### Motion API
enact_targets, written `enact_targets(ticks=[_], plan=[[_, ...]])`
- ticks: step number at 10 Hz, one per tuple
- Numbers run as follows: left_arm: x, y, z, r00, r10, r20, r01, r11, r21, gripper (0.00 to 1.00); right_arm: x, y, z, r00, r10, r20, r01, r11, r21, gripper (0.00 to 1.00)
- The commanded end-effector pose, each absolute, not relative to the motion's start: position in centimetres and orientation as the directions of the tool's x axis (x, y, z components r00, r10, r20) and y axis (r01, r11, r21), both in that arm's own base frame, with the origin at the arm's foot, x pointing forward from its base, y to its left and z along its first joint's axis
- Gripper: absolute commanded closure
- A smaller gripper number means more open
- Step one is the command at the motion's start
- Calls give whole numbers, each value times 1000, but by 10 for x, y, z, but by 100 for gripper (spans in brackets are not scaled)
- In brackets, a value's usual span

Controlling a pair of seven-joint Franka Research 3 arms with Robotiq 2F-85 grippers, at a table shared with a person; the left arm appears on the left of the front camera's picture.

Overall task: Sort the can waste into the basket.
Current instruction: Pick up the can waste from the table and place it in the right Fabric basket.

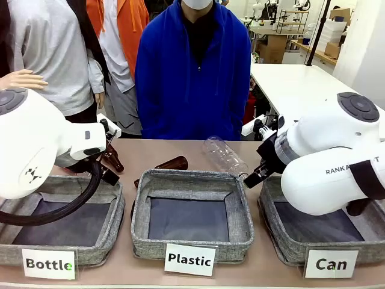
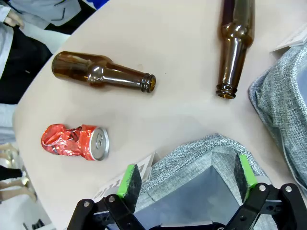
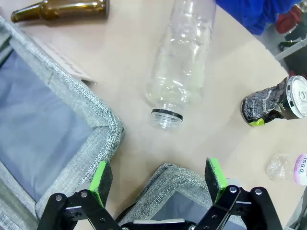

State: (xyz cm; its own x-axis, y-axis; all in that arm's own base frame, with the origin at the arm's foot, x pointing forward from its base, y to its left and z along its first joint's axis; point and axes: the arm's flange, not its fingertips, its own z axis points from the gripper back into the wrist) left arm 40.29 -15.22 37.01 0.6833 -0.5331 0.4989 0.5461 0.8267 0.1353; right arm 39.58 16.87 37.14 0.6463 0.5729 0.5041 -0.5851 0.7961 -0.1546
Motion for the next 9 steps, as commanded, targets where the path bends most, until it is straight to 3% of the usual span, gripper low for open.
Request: enact_targets(ticks=[1, 8, 9], plan=[[403, -152, 370, 683, -533, 499, 546, 827, 136, 0, 396, 169, 371, 646, 573, 504, -585, 796, -154, 0], [403, -152, 370, 683, -533, 499, 546, 827, 136, 0, 396, 169, 371, 646, 573, 504, -585, 796, -155, 0], [403, -152, 370, 683, -533, 499, 546, 827, 135, 0, 390, 169, 393, 619, 626, 474, -647, 749, -143, 0]])
